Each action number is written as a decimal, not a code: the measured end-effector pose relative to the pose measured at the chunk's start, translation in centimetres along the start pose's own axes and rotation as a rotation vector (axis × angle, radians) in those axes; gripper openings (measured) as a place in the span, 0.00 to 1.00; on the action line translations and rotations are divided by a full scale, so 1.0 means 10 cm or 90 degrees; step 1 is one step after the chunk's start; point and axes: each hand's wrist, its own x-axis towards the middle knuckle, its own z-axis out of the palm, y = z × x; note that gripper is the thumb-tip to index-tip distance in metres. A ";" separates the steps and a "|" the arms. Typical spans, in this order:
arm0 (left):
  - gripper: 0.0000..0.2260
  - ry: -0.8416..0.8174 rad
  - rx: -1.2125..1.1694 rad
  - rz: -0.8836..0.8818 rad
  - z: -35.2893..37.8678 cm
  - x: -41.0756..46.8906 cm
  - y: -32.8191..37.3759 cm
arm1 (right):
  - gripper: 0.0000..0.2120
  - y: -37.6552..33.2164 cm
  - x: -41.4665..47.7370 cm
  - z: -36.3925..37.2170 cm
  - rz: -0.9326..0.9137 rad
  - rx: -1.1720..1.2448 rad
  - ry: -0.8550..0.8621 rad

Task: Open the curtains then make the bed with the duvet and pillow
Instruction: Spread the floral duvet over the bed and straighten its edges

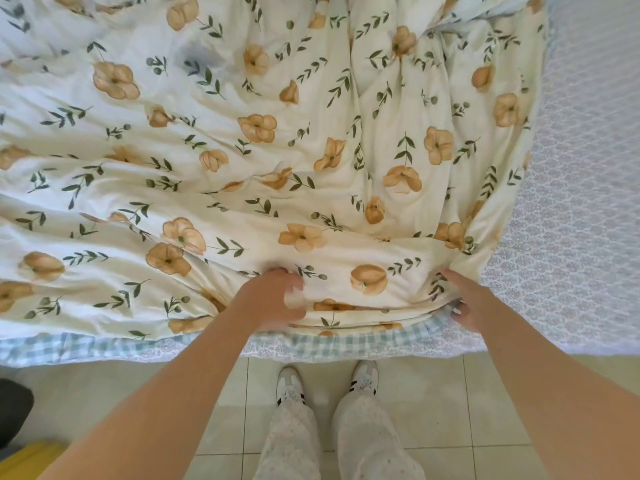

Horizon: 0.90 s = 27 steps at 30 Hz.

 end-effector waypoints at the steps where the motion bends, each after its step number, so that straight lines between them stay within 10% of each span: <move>1: 0.15 0.040 -0.008 0.029 0.01 0.05 0.10 | 0.28 -0.09 0.03 -0.05 -0.014 0.020 0.011; 7: 0.15 0.143 -0.012 0.149 0.22 0.54 0.81 | 0.26 -0.66 0.20 -0.27 -0.046 0.091 -0.013; 14: 0.39 0.261 0.090 0.158 0.55 1.18 1.85 | 0.20 -1.33 0.68 -0.52 -0.036 0.391 -0.133; 19: 0.48 0.150 0.169 0.109 0.72 1.70 2.72 | 0.21 -1.73 1.00 -0.77 -0.019 0.384 -0.204; 27: 0.29 0.133 0.103 -0.061 0.76 2.05 3.17 | 0.19 -1.95 1.28 -1.14 0.057 0.312 -0.337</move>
